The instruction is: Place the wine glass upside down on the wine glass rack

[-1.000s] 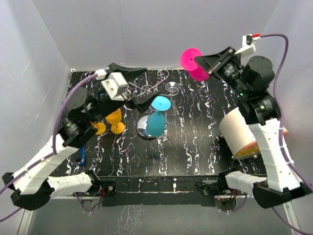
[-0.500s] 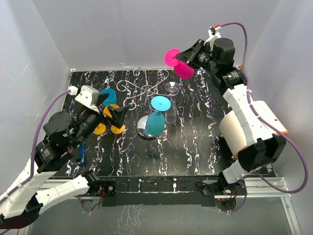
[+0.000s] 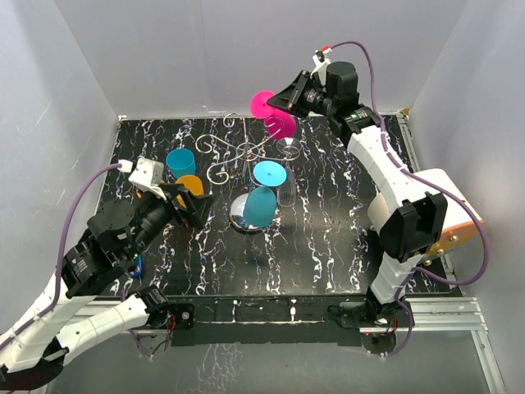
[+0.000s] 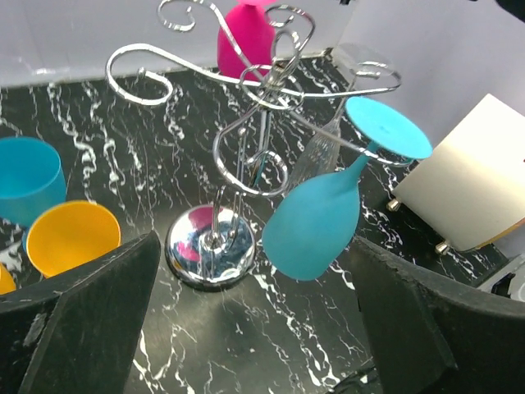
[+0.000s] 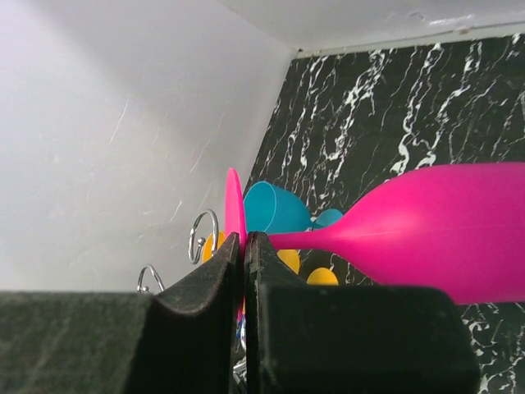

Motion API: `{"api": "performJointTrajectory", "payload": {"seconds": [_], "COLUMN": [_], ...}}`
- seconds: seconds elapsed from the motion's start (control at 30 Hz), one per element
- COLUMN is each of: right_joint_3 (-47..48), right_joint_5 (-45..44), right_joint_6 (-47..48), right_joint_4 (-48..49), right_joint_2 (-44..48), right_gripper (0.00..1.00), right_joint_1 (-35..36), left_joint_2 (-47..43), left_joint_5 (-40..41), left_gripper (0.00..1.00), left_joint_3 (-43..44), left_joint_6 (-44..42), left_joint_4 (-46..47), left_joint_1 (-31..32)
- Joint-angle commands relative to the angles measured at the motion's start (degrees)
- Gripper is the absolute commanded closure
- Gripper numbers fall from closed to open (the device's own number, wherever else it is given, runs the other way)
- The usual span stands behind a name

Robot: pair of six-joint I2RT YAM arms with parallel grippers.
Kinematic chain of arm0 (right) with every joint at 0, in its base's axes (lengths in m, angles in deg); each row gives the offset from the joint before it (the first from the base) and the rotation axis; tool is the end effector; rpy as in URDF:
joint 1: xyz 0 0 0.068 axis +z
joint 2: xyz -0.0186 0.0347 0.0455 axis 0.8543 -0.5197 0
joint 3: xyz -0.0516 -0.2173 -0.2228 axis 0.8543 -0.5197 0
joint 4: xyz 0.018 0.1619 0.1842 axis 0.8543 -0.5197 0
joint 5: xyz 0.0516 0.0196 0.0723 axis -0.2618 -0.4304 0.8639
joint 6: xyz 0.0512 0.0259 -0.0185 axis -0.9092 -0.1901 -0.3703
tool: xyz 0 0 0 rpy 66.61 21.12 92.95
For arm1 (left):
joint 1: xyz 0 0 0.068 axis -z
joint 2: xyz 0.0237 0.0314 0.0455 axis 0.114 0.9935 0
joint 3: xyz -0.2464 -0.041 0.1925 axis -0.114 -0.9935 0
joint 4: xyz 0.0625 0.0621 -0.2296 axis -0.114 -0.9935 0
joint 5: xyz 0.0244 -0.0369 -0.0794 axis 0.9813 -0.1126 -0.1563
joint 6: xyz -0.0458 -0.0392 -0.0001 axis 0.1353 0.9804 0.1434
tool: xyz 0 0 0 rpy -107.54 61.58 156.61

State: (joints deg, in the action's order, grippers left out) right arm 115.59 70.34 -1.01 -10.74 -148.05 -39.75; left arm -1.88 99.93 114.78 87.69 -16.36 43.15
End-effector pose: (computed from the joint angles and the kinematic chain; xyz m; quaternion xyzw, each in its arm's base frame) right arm 0.3873 0.1547 0.4657 0.0372 0.7732 0.4846 0.4073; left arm 0.0563 -0.0447 0.4529 0.0919 0.6933 -0.2891 0.6537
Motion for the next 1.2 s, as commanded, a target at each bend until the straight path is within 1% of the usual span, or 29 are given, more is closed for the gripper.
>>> {"api": "performJointTrajectory", "payload": {"seconds": [0.0, 0.1, 0.2, 0.33, 0.5, 0.53, 0.7, 0.87, 1.17], "right_joint_3": [3.54, 3.33, 3.0, 1.21, -1.66, -2.13, -2.67, -3.04, -3.04], "right_joint_5": [1.64, 3.42, 5.56, 6.33, 7.56, 7.84, 9.21, 9.5, 9.11], "right_joint_6": [-1.0, -1.52, -1.71, -1.82, -4.39, -4.68, -5.52, -4.76, -3.1], "right_joint_4": [5.19, 6.39, 6.6, 7.23, 9.53, 9.88, 9.77, 9.44, 5.91], "right_joint_2": [0.1, -0.26, -0.72, 0.43, 1.58, 3.16, 3.55, 4.88, 6.32], "right_gripper": [1.0, 1.0, 1.0, 1.0, 1.0, 1.0, 1.0, 1.0, 1.0], "right_joint_1": [1.5, 2.07, 2.48, 2.51, 2.55, 2.51, 2.59, 2.89, 3.04], "left_joint_2": [-0.27, -0.6, -0.34, 1.31, 2.71, 3.0, 2.79, 2.19, 3.79], "left_joint_5": [3.24, 3.77, 6.6, 9.48, 10.09, 10.4, 11.31, 11.27, 11.16], "left_gripper": [0.03, 0.04, 0.04, 0.04, 0.03, 0.03, 0.03, 0.04, 0.05], "left_joint_3": [-0.48, -1.24, -1.38, -0.41, -0.21, -0.07, -0.69, -1.55, 1.12], "left_joint_6": [7.55, 8.8, 11.65, 13.68, 14.51, 15.03, 16.7, 17.04, 16.47], "left_joint_4": [-3.83, -4.73, -6.28, -8.5, -9.17, -9.59, -10.01, -9.64, -9.04], "left_joint_1": [0.06, 0.07, 0.07, 0.08, 0.12, 0.1, 0.13, 0.13, 0.1]}}
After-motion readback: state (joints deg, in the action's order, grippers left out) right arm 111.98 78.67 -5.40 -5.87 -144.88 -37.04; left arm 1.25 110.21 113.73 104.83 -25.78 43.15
